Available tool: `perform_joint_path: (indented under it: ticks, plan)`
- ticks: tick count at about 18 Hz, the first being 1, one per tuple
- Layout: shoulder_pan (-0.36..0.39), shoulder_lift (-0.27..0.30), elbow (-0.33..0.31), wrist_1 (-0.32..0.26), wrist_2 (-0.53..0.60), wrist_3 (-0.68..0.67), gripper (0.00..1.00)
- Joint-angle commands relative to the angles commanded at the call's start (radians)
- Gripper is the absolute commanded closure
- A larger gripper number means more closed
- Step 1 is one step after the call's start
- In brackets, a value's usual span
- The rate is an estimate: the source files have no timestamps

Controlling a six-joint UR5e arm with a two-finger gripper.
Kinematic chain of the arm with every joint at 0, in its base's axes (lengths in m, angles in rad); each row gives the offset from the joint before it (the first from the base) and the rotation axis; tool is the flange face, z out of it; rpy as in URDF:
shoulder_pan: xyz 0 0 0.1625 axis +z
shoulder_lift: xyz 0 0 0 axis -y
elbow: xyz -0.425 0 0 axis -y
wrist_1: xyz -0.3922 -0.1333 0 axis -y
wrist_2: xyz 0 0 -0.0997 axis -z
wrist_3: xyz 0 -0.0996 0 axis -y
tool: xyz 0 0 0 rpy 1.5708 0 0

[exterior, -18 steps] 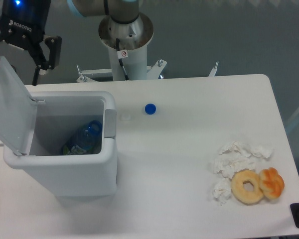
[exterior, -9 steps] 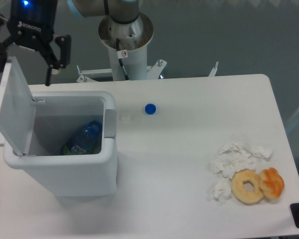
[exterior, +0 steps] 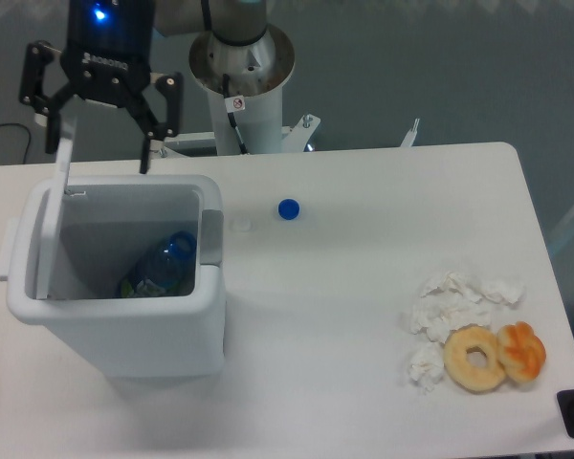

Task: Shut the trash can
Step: 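Push the lid forward and down over the trash can opening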

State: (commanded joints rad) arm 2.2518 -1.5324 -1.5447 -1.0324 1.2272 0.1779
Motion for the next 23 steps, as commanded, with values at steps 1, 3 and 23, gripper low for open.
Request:
perform_joint_path:
  ticks: [1,3,23]
  plan:
    - [0.008,-0.008,0.0,0.0,0.002,0.0,0.0]
    - [0.009,-0.02,0.0,0.002,0.003,0.002,0.0]
    - [0.075,-0.087,-0.023,0.0,0.005,0.08,0.0]
